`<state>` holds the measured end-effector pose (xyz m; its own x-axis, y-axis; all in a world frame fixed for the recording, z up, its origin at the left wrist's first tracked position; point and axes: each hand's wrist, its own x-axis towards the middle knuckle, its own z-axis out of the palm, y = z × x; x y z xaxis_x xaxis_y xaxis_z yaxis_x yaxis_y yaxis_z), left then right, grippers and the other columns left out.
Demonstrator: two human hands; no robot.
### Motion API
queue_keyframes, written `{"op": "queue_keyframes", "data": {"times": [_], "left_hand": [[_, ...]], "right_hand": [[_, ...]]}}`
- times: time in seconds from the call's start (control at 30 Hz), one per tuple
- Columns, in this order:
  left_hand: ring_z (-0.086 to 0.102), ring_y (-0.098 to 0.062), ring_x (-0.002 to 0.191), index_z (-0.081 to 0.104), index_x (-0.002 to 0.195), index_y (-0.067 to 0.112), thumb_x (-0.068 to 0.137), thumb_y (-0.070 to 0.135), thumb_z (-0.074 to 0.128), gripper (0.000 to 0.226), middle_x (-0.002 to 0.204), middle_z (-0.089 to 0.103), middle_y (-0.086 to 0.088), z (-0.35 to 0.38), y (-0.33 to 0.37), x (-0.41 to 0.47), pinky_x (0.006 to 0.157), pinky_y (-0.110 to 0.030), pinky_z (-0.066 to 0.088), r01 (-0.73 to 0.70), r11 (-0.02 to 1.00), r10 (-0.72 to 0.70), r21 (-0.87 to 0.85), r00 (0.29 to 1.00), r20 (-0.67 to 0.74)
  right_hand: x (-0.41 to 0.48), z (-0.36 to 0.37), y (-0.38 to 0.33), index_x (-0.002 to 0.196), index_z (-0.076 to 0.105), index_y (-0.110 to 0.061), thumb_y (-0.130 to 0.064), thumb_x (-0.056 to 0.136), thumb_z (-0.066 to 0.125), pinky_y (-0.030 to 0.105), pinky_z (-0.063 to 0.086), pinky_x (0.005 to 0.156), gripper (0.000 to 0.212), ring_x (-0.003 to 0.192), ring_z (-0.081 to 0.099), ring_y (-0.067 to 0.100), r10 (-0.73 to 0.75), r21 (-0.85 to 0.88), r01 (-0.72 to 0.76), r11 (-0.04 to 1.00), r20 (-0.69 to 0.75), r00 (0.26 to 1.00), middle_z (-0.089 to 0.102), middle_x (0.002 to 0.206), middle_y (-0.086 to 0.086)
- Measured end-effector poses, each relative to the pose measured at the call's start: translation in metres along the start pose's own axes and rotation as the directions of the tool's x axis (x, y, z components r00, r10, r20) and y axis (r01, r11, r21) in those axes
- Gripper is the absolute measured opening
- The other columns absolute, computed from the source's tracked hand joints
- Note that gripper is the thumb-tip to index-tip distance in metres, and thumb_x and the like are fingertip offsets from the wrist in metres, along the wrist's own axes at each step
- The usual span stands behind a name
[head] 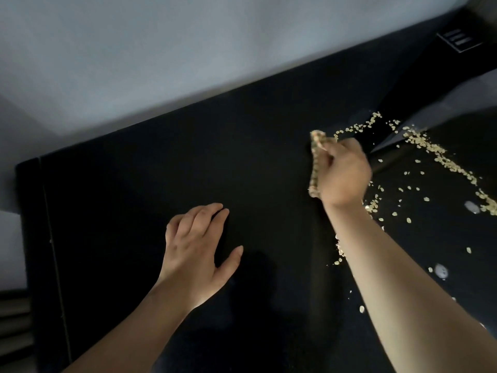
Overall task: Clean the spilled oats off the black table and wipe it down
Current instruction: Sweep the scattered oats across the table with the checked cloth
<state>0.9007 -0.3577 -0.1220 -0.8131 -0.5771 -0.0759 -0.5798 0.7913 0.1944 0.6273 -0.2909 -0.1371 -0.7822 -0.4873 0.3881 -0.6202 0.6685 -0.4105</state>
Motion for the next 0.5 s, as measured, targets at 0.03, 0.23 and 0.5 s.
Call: {"op": "queue_keyframes", "data": {"times": [0.03,0.23,0.5], "left_hand": [[0.036,-0.018,0.129,0.050,0.133,0.013,0.086,0.060,0.035,0.069,0.138,0.042,0.002,0.000,0.000,0.000,0.108,-0.038,0.020,0.004,1.000,-0.004,0.004,1.000,0.000],[0.037,-0.019,0.128,0.051,0.132,0.012,0.085,0.061,0.035,0.071,0.137,0.044,0.001,0.002,0.002,-0.001,0.106,-0.040,0.023,0.005,1.000,-0.005,0.021,1.000,-0.003],[0.037,-0.021,0.130,0.049,0.135,0.011,0.088,0.057,0.027,0.070,0.139,0.044,-0.002,-0.002,0.004,-0.002,0.108,-0.045,0.027,0.016,1.000,-0.016,0.025,1.000,0.006]], "right_hand": [[0.002,-0.006,0.012,0.101,0.073,-0.012,-0.021,0.087,0.060,0.031,0.037,0.061,0.021,0.075,0.059,0.033,0.030,-0.004,-0.030,1.000,0.001,1.000,0.060,0.089,0.012],[-0.031,-0.059,0.017,0.101,0.073,-0.008,-0.016,0.087,0.063,0.028,0.044,0.071,0.019,0.080,0.059,0.022,0.081,0.236,-0.069,0.969,-0.044,0.996,0.063,0.094,0.011],[-0.149,-0.076,-0.040,0.096,0.074,-0.013,-0.013,0.085,0.066,0.019,0.045,0.059,0.013,0.072,0.058,0.012,-0.054,0.252,0.027,0.967,0.099,0.994,0.062,0.088,-0.002]]}}
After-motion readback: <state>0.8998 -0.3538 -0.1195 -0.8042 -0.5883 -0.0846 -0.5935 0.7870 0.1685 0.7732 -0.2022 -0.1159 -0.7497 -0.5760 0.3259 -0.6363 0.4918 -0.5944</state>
